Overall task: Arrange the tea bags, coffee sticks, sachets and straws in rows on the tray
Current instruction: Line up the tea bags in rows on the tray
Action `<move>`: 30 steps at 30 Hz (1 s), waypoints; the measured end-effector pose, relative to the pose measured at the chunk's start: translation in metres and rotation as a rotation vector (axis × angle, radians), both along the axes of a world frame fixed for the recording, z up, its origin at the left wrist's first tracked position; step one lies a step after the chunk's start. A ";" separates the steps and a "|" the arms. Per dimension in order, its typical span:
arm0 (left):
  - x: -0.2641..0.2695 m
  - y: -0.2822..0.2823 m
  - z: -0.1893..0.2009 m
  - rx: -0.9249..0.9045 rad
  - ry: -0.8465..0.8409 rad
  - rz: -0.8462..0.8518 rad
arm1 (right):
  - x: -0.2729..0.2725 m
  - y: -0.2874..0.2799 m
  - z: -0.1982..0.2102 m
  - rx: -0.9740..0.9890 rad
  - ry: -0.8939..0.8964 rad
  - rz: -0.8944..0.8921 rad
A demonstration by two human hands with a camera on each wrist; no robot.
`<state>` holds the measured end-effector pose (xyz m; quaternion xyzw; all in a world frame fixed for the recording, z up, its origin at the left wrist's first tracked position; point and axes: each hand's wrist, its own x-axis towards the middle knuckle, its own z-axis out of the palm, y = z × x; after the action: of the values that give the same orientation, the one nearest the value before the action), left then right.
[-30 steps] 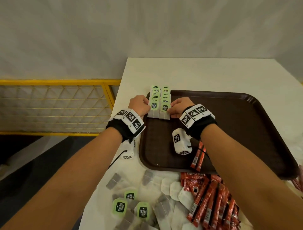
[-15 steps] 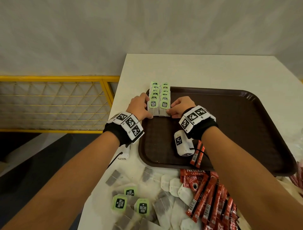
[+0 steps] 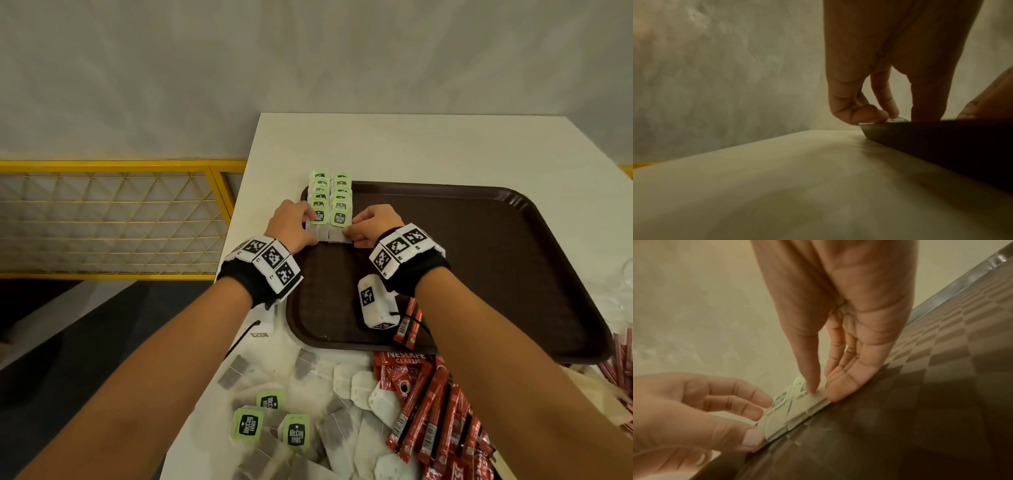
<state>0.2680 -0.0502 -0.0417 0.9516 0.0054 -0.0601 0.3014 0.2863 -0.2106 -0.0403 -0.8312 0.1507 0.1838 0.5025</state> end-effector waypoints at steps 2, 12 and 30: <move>-0.002 -0.001 -0.001 -0.010 -0.003 0.015 | -0.002 -0.002 0.002 0.040 0.031 0.044; -0.008 0.004 -0.002 0.044 0.055 0.058 | -0.010 0.000 0.004 -0.075 0.027 0.107; -0.032 0.004 0.013 0.026 -0.042 0.072 | -0.050 -0.032 0.048 -0.365 -0.159 0.225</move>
<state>0.2361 -0.0464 -0.0285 0.9557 0.0341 -0.0291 0.2910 0.2362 -0.2425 0.0073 -0.9319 0.0479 0.1420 0.3303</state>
